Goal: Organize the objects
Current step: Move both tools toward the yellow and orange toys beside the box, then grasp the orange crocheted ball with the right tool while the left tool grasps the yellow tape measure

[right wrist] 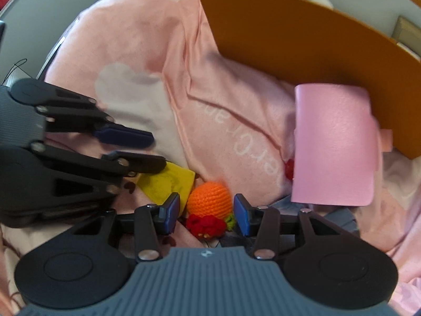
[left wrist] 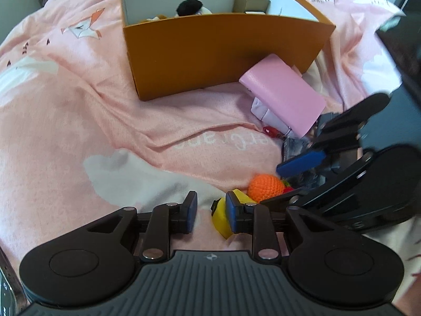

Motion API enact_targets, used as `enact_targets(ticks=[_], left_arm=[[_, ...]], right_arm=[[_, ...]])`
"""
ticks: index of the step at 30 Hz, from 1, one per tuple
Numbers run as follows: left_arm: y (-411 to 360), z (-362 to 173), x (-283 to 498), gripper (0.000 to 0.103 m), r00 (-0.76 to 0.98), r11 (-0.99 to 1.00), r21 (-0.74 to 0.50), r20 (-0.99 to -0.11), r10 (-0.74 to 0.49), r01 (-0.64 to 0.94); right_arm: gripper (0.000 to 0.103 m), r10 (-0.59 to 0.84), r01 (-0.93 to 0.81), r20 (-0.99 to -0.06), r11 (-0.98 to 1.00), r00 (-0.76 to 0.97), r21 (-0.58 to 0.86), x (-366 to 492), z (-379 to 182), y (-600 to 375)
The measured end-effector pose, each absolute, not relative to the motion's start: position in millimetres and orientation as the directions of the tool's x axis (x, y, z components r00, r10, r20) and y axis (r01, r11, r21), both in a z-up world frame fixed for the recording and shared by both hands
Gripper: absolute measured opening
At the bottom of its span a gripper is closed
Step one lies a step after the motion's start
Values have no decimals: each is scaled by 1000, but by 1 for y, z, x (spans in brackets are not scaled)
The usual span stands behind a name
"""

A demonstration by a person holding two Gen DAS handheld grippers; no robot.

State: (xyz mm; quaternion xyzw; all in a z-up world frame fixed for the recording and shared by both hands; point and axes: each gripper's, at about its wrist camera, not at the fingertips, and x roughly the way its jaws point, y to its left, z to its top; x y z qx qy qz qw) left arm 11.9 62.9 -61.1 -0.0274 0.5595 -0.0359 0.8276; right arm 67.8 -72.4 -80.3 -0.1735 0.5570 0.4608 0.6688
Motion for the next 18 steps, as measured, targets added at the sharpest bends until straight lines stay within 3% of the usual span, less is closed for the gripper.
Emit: enact_targets(ticks=[11, 18], left_arm=[[66, -60, 12, 54, 353, 987, -154, -922, -159, 41], [66, -60, 8, 60, 338, 982, -176, -922, -191, 75]], right_arm=[[49, 393, -802, -916, 518, -85, 297, 71, -101, -66], [44, 402, -799, -912, 519, -84, 303, 71, -101, -71]])
